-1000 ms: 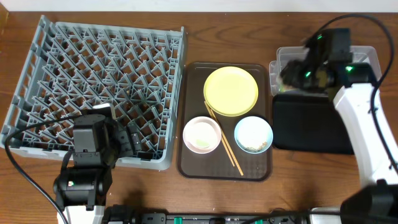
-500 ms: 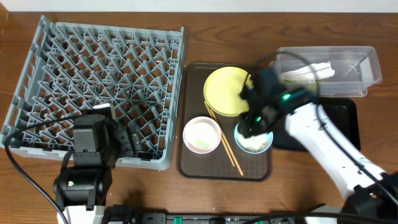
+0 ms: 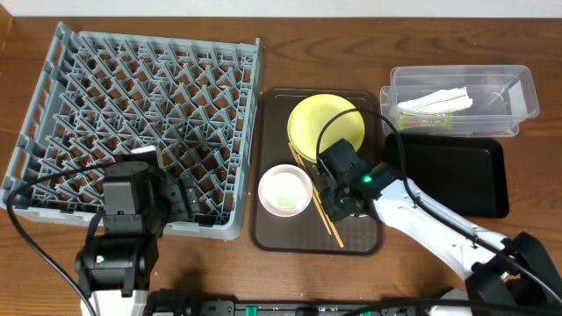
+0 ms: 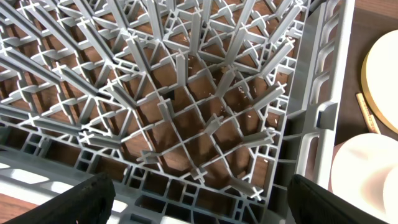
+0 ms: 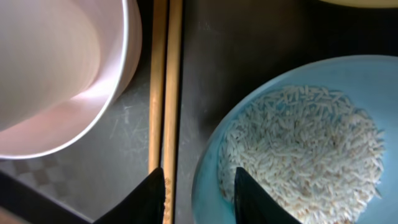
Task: Sort waste into correct bins and load items into the dishwasher
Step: 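Grasp light-blue bowl of rice with right gripper, then tip light-blue bowl over black tray with right gripper, dumping rice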
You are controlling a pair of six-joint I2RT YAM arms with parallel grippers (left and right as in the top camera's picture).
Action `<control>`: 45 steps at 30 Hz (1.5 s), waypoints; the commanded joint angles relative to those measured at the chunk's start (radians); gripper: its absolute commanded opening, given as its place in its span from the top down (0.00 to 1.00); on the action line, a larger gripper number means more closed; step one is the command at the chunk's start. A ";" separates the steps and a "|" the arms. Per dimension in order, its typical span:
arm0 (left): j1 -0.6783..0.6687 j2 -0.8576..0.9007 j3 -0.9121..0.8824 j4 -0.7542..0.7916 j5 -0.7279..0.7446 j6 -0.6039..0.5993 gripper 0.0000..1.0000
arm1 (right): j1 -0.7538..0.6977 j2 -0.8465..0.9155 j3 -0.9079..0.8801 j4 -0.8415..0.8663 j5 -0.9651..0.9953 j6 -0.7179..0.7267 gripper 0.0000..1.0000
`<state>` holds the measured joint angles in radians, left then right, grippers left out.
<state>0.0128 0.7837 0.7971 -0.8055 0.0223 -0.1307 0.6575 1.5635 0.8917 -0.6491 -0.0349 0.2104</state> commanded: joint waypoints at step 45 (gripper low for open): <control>0.003 -0.001 0.019 -0.002 -0.008 -0.002 0.09 | -0.637 -0.092 0.078 0.033 -0.628 0.061 0.99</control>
<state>0.0128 0.7837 0.7971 -0.8055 0.0223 -0.1307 0.1062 1.4788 1.0363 -0.6586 -0.4000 0.3058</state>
